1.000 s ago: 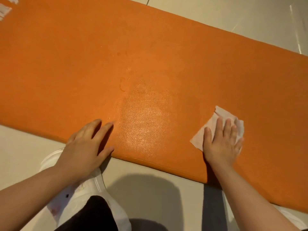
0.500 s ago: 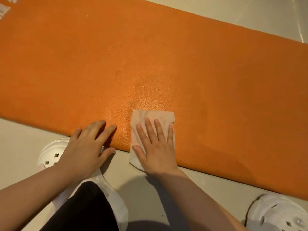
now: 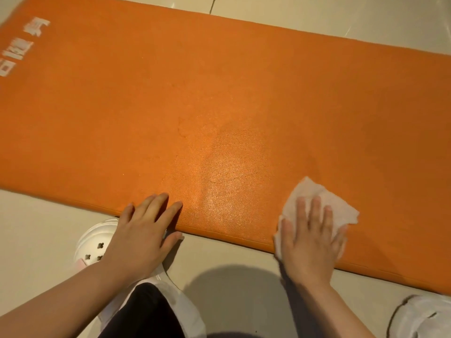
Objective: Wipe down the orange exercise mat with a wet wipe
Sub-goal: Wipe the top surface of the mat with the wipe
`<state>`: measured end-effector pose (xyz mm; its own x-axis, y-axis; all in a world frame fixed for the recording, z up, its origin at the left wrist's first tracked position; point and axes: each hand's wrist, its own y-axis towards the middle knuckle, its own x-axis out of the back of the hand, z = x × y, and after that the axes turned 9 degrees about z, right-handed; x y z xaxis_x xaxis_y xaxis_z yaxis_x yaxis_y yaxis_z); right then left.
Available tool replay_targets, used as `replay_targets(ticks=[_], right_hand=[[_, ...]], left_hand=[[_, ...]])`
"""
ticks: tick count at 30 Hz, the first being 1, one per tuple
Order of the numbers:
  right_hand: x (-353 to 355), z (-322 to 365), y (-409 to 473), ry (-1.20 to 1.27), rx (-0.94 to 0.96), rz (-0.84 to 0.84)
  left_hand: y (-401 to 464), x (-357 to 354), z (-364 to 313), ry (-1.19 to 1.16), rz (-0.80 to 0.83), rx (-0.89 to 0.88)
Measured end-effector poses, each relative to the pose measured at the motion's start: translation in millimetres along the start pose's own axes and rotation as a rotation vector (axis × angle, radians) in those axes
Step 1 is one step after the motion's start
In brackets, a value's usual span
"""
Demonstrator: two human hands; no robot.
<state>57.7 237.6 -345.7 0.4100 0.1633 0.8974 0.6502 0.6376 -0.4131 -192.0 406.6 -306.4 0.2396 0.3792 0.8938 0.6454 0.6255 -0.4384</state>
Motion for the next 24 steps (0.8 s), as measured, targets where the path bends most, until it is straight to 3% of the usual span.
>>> replay_targets(ticks=[6, 11, 14, 19, 22, 24], right_hand=[[-18, 67, -15, -0.234, 0.566, 0.073], [12, 57, 10, -0.378, 0.854, 0.264], [67, 42, 16, -0.321, 1.012, 0.406], [169, 10, 12, -0.149, 0.648, 0.621], [195, -7, -5, 0.233, 0.42, 0.774], [192, -18, -14, 0.513, 0.297, 0.78]], left_hand=[[8, 4, -14, -0.239, -0.025, 0.106], [15, 3, -35, -0.235, -0.104, -0.032], [25, 12, -61, -0.302, -0.074, -0.149], [42, 46, -120, -0.822, 0.079, -0.279], [40, 60, -152, -1.265, 0.216, -0.252], [38, 62, -163, -1.367, 0.26, -0.213]])
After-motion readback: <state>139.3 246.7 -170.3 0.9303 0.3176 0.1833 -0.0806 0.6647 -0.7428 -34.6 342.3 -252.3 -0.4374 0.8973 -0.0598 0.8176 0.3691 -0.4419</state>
